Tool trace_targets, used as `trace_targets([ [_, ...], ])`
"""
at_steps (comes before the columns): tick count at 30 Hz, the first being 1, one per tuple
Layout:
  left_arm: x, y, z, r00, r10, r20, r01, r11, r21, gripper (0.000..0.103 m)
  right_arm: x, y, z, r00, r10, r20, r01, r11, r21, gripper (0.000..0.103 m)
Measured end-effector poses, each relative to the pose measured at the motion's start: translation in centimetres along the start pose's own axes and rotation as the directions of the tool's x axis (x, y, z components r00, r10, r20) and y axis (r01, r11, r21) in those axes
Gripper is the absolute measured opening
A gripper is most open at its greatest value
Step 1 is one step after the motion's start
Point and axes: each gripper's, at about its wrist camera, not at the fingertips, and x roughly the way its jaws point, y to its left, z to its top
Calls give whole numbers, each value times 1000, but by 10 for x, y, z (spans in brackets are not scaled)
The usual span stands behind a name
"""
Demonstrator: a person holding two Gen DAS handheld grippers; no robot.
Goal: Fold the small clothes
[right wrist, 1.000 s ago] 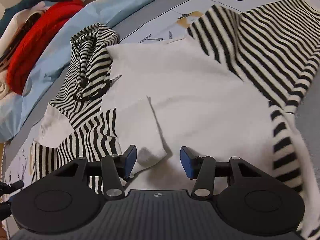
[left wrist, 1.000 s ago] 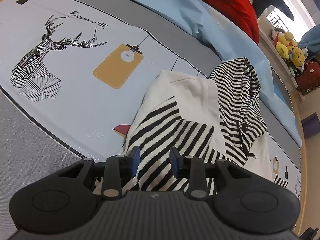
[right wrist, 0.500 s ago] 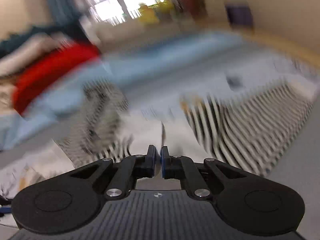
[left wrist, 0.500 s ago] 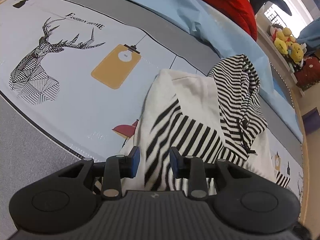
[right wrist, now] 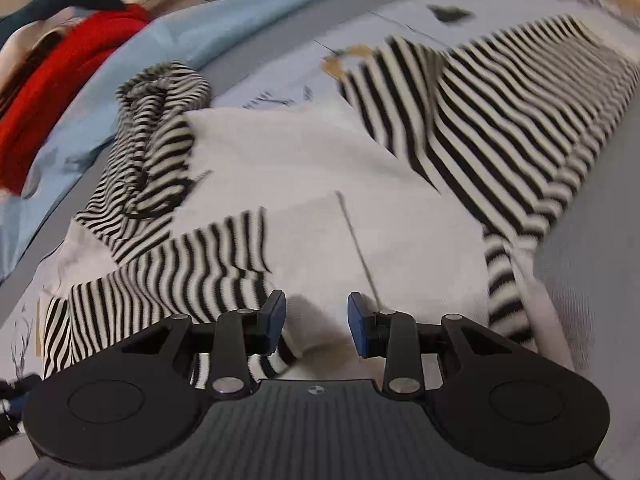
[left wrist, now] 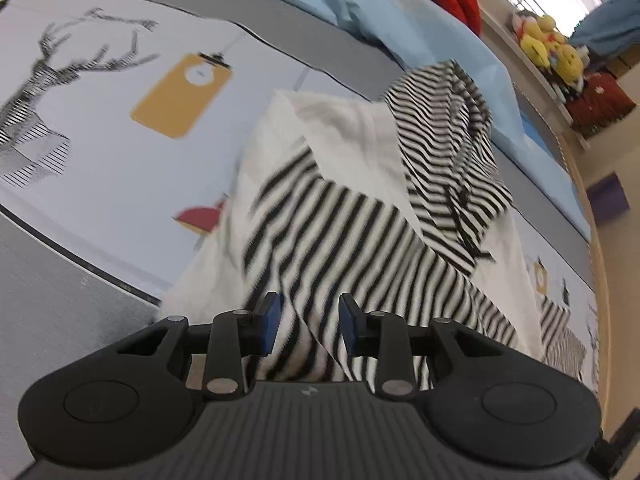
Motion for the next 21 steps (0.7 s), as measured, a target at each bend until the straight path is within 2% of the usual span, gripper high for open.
trace_targets([
  [1,3,1,-1,1000,-18,-21,18,1000,-2,33,-2,-1,-2,1000,1,2,-1,1000,-8,36],
  [2,7,2,-2,999,0,-43,0,1000,3,29,-2,1,-1,1000,-2,4,2,1000,-22,36],
  [3,11,5,-4,995,77,-62,-76,997,18,24,-2,3,-2,1000,-4,7,4,1000,-31,36],
  [4,15,11,-5,979,191,-63,-190,981,34,21,-2,3,-1,1000,-3,6,3,1000,-30,36],
  [5,18,19,-6,962,267,-53,-266,964,26,22,-1,1,1,1000,-1,0,1,1000,-23,36],
  [6,18,27,-4,953,298,-49,-298,955,0,22,-1,1,-2,1000,-1,-4,1,1000,-17,37],
  [8,11,34,-1,968,249,-40,-252,964,-89,20,-1,-1,-2,1000,-2,-7,2,1000,-11,37],
  [9,4,29,0,976,216,2,-215,972,-98,20,-1,0,-1,1000,-4,-5,4,1000,-12,37],
  [11,-4,8,1,986,158,49,-158,987,-16,20,-1,1,2,1000,-2,2,2,1000,-13,38],
  [13,1,-6,-2,994,105,37,-106,993,41,22,-3,0,1,1000,2,12,-2,1000,-16,38],
  [14,10,-7,-5,994,105,-8,-105,994,43,22,-3,0,1,1000,2,13,-2,1000,-20,38],
  [16,30,5,-12,983,149,-109,-150,989,-6,21,0,-3,1,1000,-3,4,3,1000,-26,38],
  [17,36,13,-14,980,151,-131,-158,986,-46,16,1,-5,1,1000,-8,-4,8,1000,-25,38],
  [19,32,11,-11,981,159,-110,-166,985,-53,15,5,-11,2,999,-40,-22,40,999,-12,38],
  [21,20,-3,-8,987,153,-43,-154,988,-25,22,3,-17,4,999,-32,-19,32,999,15,38],
])
